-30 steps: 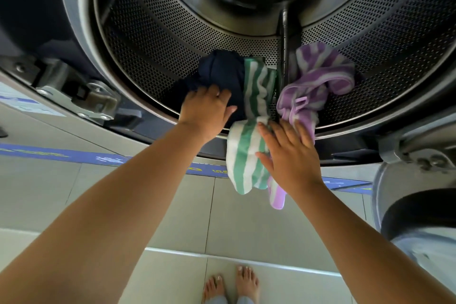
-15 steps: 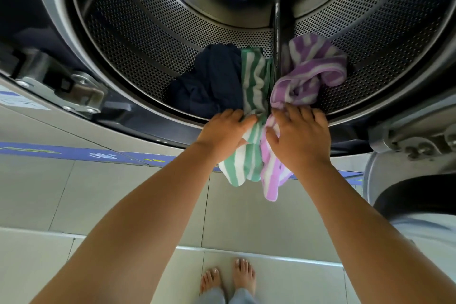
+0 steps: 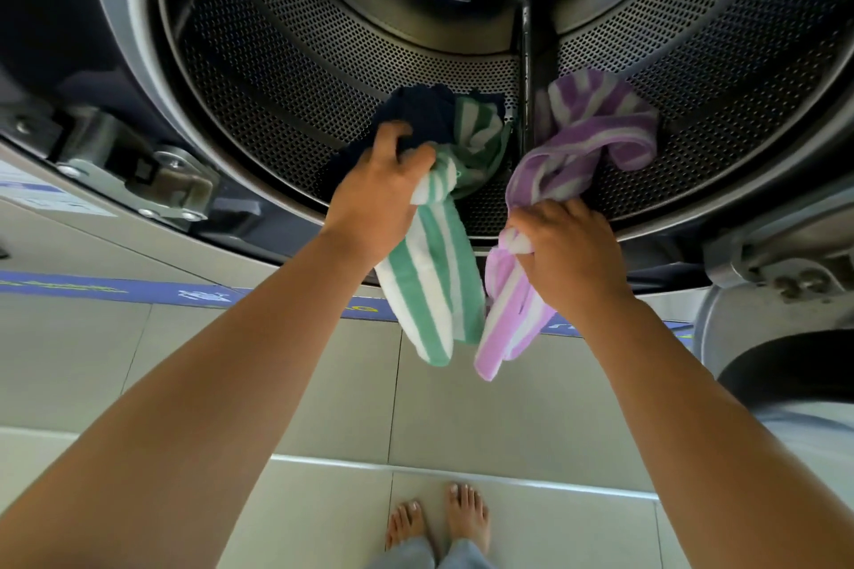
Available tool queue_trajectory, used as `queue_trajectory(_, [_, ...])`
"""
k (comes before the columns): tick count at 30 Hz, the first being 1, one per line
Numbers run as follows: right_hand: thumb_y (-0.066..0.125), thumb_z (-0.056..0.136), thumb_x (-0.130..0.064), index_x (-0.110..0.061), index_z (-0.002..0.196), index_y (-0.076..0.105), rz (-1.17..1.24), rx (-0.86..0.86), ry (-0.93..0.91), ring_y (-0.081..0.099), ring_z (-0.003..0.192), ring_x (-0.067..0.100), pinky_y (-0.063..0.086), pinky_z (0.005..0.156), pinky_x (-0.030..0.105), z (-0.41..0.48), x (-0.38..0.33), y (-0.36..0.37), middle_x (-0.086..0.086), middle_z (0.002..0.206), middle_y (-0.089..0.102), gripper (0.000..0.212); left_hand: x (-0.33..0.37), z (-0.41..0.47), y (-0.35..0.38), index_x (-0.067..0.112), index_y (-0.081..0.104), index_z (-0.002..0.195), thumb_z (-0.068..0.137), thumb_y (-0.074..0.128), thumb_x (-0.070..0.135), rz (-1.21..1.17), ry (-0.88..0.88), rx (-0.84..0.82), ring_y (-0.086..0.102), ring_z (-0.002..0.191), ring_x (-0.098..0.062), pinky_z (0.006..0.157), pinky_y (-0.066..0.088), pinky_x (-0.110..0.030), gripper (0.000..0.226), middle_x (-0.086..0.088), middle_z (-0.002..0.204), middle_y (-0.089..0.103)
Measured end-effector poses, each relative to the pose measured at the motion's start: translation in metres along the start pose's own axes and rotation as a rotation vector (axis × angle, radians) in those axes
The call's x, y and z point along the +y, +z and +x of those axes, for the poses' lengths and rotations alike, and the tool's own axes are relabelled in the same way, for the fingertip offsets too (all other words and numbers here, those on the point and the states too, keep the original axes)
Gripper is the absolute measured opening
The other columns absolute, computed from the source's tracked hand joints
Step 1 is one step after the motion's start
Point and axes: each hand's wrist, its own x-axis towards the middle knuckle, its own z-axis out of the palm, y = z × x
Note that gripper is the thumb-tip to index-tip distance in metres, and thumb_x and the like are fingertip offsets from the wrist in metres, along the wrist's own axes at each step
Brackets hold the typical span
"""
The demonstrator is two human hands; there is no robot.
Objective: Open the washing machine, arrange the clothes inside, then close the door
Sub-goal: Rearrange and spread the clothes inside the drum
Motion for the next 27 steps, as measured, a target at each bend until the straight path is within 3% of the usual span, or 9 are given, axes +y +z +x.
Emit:
queue_trajectory(4, [0.062, 0.078, -0.004, -0.019, 0.109, 0.058, 0.1, 0.051, 0.113, 0.057, 0.096, 0.038, 0.049, 0.074, 0.041, 0.015, -0.002, -0.015, 0.013, 0.1, 0.064, 0.034, 0.004, -0.01, 0.011, 0.015, 0.039, 0.126, 0.071, 0.059, -0.008, 0.002, 0.103, -0.131, 0.065, 0.093, -0.04, 0.073, 0.056, -0.045, 0.063, -0.012, 0.125, 0.056])
queue_trajectory(7, [0.056, 0.08, 0.0, -0.018, 0.113, 0.058, 0.166, 0.164, 0.237, 0.054, 0.103, 0.04, 0.049, 0.076, 0.042, 0.03, 0.0, -0.025, 0.017, 0.106, 0.063, 0.037, 0.005, -0.015, 0.015, 0.028, 0.035, 0.141, 0.078, 0.055, -0.002, -0.068, 0.117, -0.293, 0.061, 0.111, -0.033, 0.085, 0.054, -0.042, 0.073, 0.005, 0.15, 0.037])
queue_trajectory(9, [0.053, 0.082, -0.001, -0.018, 0.115, 0.059, 0.174, 0.297, 0.307, 0.053, 0.108, 0.04, 0.047, 0.081, 0.044, 0.044, 0.005, -0.037, 0.017, 0.111, 0.062, 0.037, 0.003, -0.011, 0.016, 0.032, 0.035, 0.142, 0.08, 0.056, 0.004, -0.057, 0.141, -0.376, 0.057, 0.119, -0.033, 0.092, 0.052, -0.043, 0.071, 0.005, 0.154, 0.029])
queue_trajectory(13, [0.051, 0.084, -0.009, -0.023, 0.112, 0.057, 0.064, 0.621, 0.452, 0.055, 0.109, 0.037, 0.045, 0.081, 0.044, 0.077, 0.018, -0.066, 0.011, 0.116, 0.061, 0.032, -0.002, -0.005, 0.016, 0.027, 0.036, 0.139, 0.085, 0.058, 0.034, -0.089, 0.143, -0.443, 0.056, 0.119, -0.035, 0.093, 0.05, -0.045, 0.059, 0.001, 0.151, 0.032])
queue_trajectory(16, [0.048, 0.084, -0.014, -0.028, 0.107, 0.058, -0.049, 0.765, 0.524, 0.059, 0.106, 0.033, 0.044, 0.081, 0.041, 0.09, 0.02, -0.076, 0.005, 0.119, 0.063, 0.029, -0.003, -0.009, 0.015, 0.028, 0.033, 0.14, 0.077, 0.062, 0.06, -0.092, 0.143, -0.467, 0.055, 0.121, -0.031, 0.097, 0.049, -0.042, 0.076, 0.005, 0.151, 0.031])
queue_trajectory(18, [0.04, 0.088, -0.018, -0.025, 0.118, 0.057, -0.13, 0.565, 0.406, 0.054, 0.116, 0.037, 0.042, 0.092, 0.047, 0.092, 0.018, -0.065, 0.011, 0.13, 0.057, 0.035, -0.003, -0.01, 0.014, 0.029, 0.031, 0.14, 0.074, 0.068, 0.055, -0.069, 0.145, -0.48, 0.054, 0.121, -0.03, 0.095, 0.049, -0.043, 0.08, 0.005, 0.151, 0.029])
queue_trajectory(20, [0.045, 0.09, -0.027, -0.023, 0.139, 0.043, -0.258, 0.051, 0.266, 0.03, 0.137, 0.038, 0.024, 0.111, 0.053, 0.084, 0.016, -0.039, 0.013, 0.149, 0.036, 0.049, -0.002, -0.01, 0.012, 0.03, 0.03, 0.14, 0.078, 0.07, 0.041, -0.046, 0.142, -0.492, 0.055, 0.119, -0.032, 0.093, 0.05, -0.044, 0.075, 0.003, 0.149, 0.031])
queue_trajectory(22, [0.04, 0.092, -0.048, -0.026, 0.149, 0.03, -0.232, -0.278, 0.278, 0.012, 0.146, 0.035, 0.006, 0.118, 0.052, 0.072, 0.016, -0.014, 0.008, 0.159, 0.021, 0.061, 0.0, -0.009, 0.011, 0.032, 0.033, 0.14, 0.08, 0.069, 0.034, -0.033, 0.129, -0.486, 0.057, 0.116, -0.034, 0.091, 0.051, -0.043, 0.069, 0.0, 0.145, 0.037])
queue_trajectory(27, [0.028, 0.095, -0.051, -0.036, 0.15, 0.023, -0.117, -0.422, 0.159, 0.006, 0.148, 0.031, 0.0, 0.116, 0.057, 0.062, 0.008, 0.003, 0.002, 0.162, 0.012, 0.057, 0.001, -0.002, 0.009, 0.032, 0.044, 0.132, 0.082, 0.068, 0.032, -0.033, 0.177, -0.455, 0.06, 0.111, -0.031, 0.088, 0.051, -0.04, 0.055, -0.002, 0.13, 0.053])
